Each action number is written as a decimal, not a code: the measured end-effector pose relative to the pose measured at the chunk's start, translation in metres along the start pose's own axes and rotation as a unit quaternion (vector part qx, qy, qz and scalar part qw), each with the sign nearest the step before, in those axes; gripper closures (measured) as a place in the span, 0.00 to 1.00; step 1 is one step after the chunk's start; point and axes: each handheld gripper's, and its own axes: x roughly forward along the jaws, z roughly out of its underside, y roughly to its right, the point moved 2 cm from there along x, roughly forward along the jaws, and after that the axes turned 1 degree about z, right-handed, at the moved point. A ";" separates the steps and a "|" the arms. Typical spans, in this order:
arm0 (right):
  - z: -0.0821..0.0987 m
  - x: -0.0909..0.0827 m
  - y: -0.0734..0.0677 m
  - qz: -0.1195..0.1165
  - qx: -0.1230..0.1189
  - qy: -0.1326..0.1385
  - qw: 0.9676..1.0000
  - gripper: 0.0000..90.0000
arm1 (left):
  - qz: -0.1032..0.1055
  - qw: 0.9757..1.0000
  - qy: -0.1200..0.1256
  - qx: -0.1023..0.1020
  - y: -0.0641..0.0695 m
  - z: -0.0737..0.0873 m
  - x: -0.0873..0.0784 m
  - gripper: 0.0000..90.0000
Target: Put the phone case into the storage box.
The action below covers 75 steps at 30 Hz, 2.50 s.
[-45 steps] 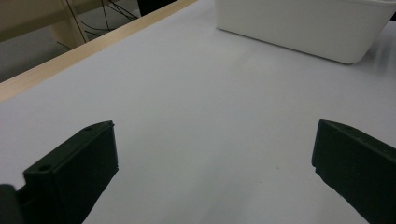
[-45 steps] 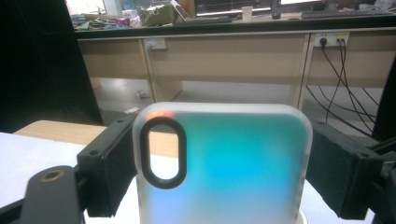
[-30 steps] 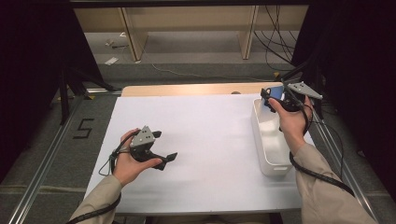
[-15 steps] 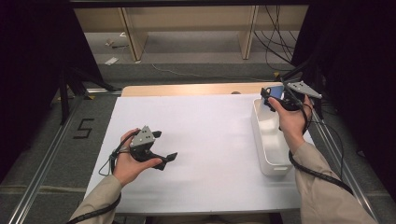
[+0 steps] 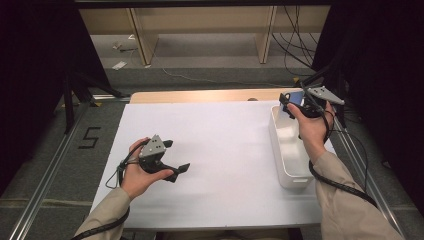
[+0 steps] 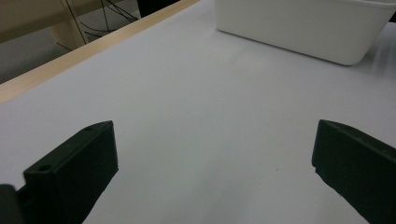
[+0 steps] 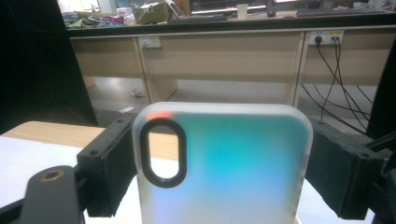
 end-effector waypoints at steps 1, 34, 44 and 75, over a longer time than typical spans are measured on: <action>0.000 0.000 0.000 -0.001 0.000 0.000 1.000 0.20 | 0.000 1.000 0.000 0.000 0.000 0.000 0.000 0.00; 0.001 0.008 0.004 0.007 0.003 -0.005 1.000 0.20 | 0.000 1.000 0.000 0.000 0.000 0.000 0.000 0.00; 0.001 0.011 0.004 0.007 0.003 -0.005 1.000 0.20 | 0.000 1.000 0.000 0.000 0.000 0.000 0.000 0.00; 0.004 0.019 0.008 0.015 0.001 -0.012 1.000 0.20 | 0.001 1.000 0.001 0.000 0.001 -0.001 0.000 0.00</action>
